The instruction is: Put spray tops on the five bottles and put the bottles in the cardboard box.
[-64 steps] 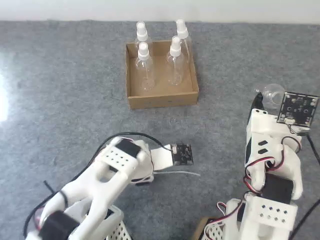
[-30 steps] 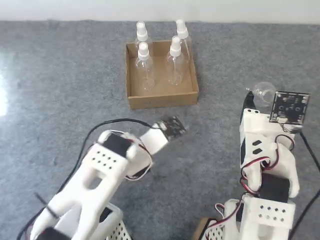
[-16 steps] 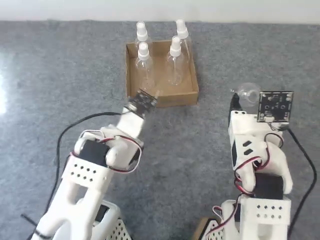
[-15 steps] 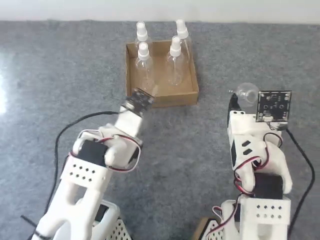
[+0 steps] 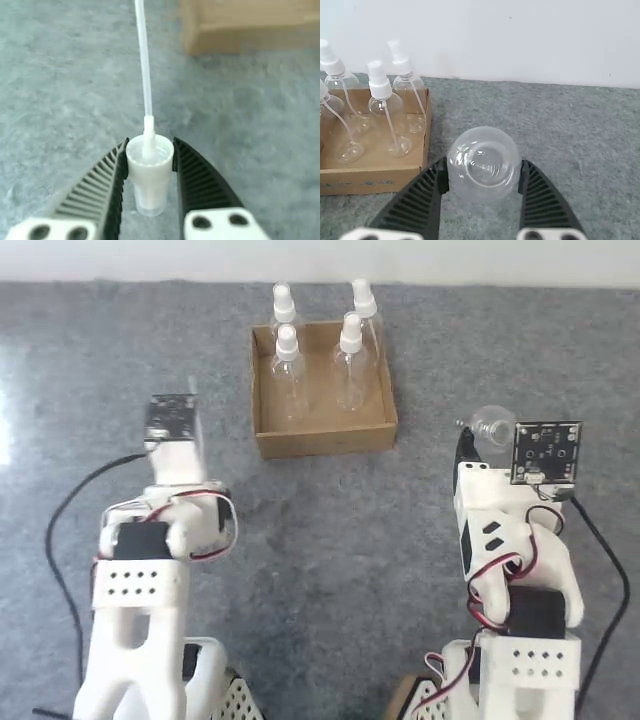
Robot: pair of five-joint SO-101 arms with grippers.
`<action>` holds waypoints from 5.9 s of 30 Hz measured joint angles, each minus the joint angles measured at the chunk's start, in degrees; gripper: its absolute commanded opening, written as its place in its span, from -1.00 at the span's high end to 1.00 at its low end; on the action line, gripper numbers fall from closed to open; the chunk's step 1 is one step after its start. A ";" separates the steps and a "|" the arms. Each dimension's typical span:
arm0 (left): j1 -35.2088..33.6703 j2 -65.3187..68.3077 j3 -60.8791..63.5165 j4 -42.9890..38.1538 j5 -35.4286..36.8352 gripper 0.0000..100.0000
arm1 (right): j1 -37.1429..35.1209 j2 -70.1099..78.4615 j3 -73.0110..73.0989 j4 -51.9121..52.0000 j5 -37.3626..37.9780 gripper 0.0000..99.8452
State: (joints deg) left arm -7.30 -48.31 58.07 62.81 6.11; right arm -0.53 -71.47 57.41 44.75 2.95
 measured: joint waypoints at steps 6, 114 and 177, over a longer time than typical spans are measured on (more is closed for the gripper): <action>-4.92 0.00 0.00 -2.73 4.13 0.88 | 0.00 0.00 1.67 -0.09 0.00 0.86; -3.34 65.76 -58.90 11.78 -7.91 0.54 | -2.81 0.00 2.73 -2.90 0.00 0.85; -3.25 90.73 -80.35 35.60 64.62 0.98 | -2.81 0.00 4.22 -2.90 0.00 0.85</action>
State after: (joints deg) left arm -10.55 42.42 -22.29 98.42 70.73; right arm -3.34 -71.47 61.63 41.85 2.95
